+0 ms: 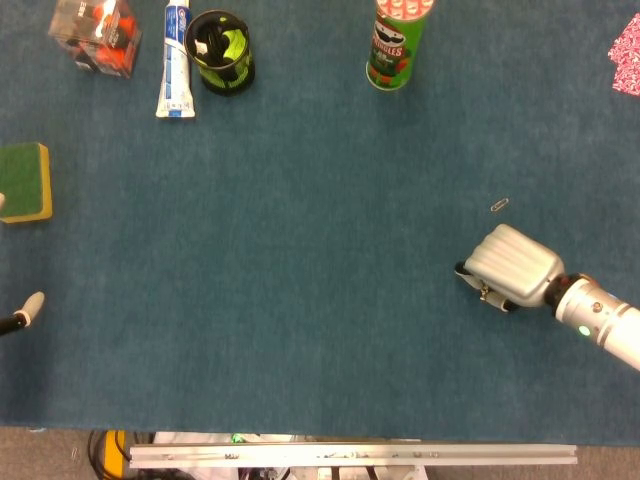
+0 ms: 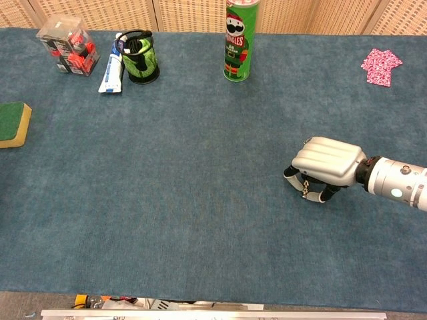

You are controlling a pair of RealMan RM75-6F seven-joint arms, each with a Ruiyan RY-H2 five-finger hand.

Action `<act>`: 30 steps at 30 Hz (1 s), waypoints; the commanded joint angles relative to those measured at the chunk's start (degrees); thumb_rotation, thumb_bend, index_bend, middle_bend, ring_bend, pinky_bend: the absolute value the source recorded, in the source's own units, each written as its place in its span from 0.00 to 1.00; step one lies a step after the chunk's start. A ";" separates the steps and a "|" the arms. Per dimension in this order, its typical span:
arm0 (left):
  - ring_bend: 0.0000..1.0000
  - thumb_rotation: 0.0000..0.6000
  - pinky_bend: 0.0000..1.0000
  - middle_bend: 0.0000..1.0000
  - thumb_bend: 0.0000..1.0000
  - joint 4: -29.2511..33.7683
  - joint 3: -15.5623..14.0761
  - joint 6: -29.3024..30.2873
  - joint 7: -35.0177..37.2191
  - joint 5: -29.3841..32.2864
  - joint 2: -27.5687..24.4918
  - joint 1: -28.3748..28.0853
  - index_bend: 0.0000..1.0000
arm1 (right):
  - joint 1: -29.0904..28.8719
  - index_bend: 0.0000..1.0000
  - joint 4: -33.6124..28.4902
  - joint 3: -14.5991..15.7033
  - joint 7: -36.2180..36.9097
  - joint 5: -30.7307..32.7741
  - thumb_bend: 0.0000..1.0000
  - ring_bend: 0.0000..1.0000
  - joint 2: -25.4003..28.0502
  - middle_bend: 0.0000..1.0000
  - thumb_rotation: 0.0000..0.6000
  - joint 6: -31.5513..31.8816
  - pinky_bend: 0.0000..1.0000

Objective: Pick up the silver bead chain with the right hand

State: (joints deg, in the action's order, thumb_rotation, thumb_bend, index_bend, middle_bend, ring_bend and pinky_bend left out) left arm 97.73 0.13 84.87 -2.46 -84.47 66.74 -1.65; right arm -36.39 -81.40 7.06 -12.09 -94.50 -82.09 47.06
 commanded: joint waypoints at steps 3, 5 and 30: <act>0.00 1.00 0.00 0.00 0.17 -0.11 0.03 -0.10 0.14 -0.02 0.06 -0.05 0.00 | 0.45 0.67 -0.34 -0.12 1.52 -0.23 0.35 1.00 0.51 0.96 1.00 1.97 1.00; 0.00 1.00 0.00 0.00 0.17 -0.11 0.06 -0.14 0.15 0.00 0.07 -0.08 0.00 | 0.72 0.68 -0.56 -0.21 2.41 -0.38 0.37 1.00 0.89 0.97 1.00 3.06 1.00; 0.00 1.00 0.00 0.00 0.17 0.35 0.47 -1.95 -1.11 0.26 0.63 -1.53 0.00 | 3.25 0.73 4.74 -3.58 14.93 3.69 0.41 1.00 2.56 1.00 1.00 9.14 1.00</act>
State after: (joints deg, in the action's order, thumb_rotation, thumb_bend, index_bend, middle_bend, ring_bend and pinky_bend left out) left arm 98.07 0.59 82.93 -3.57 -84.23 67.39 -3.18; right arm -32.99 -77.22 3.67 2.19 -91.17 -79.08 56.64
